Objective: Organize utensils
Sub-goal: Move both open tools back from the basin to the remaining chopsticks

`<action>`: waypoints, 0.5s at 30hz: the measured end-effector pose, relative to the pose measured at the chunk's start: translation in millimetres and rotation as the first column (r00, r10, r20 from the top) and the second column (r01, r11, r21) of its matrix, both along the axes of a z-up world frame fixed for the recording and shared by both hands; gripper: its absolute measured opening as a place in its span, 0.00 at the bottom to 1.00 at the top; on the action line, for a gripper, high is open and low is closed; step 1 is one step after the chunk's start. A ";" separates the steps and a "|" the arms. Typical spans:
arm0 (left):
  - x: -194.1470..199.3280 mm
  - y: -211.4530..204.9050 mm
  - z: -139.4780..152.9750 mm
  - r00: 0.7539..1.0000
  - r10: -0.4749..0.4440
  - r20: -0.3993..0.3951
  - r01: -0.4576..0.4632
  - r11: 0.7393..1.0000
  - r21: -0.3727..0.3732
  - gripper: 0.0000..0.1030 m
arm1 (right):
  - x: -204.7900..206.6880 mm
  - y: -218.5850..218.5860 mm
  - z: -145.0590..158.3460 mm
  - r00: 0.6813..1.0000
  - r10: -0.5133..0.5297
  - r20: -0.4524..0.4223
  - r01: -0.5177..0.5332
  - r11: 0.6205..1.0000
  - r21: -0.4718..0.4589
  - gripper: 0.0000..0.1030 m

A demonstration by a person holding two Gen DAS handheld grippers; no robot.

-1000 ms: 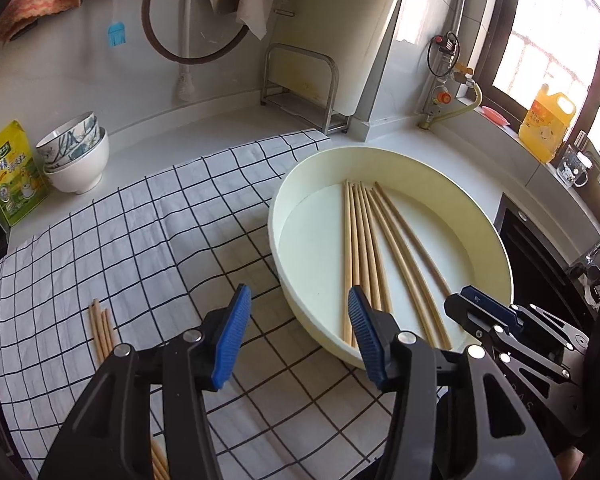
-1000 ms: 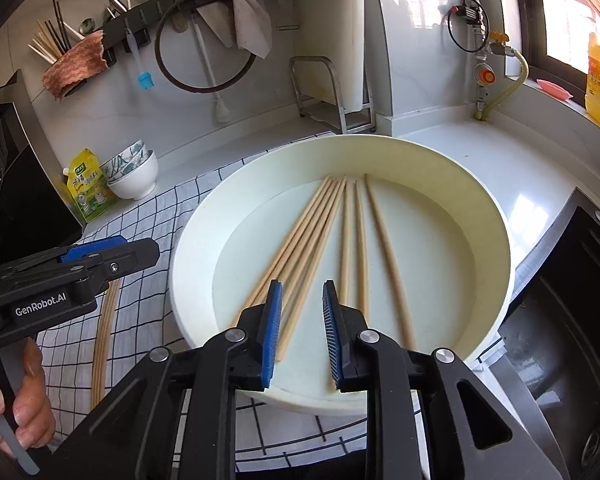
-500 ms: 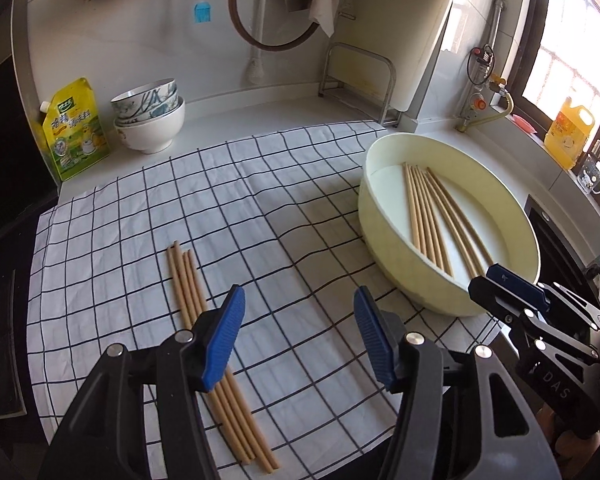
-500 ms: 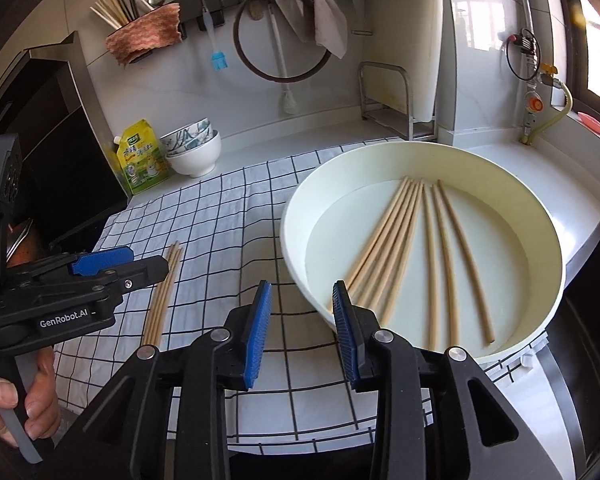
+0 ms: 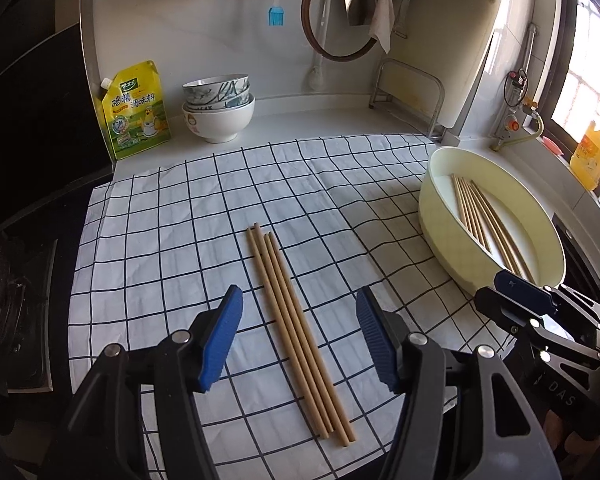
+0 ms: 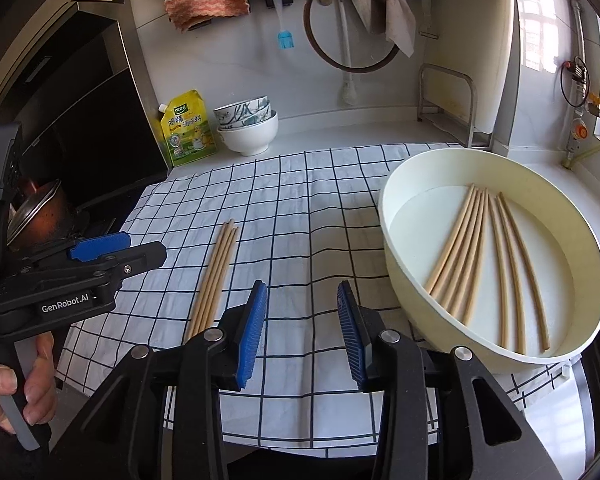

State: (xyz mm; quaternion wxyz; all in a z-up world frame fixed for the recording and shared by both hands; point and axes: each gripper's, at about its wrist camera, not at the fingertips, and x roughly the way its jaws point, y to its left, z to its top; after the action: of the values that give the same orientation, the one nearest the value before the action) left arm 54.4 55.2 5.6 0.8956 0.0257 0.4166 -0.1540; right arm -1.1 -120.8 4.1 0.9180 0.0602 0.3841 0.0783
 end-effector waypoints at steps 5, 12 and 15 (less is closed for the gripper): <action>1.6 13.2 -6.8 1.000 0.029 -0.003 -0.029 1.000 -0.002 0.56 | 3.5 14.5 -4.8 0.999 0.038 -0.006 -0.038 0.999 -0.001 0.35; 4.9 29.8 -16.6 0.997 0.075 0.007 -0.075 0.997 0.015 0.57 | 10.1 28.9 -13.8 0.997 0.075 -0.025 -0.076 0.997 -0.007 0.36; 6.1 36.5 -21.3 0.996 0.093 0.008 -0.094 0.995 0.023 0.57 | 15.0 30.7 -18.5 0.996 0.078 -0.038 -0.078 0.997 -0.003 0.36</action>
State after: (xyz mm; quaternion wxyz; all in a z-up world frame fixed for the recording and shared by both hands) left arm 60.6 91.8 -15.7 0.9028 0.0172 0.4162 -0.1069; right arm 13.9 -90.1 -14.4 0.9070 0.0443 0.4035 0.1121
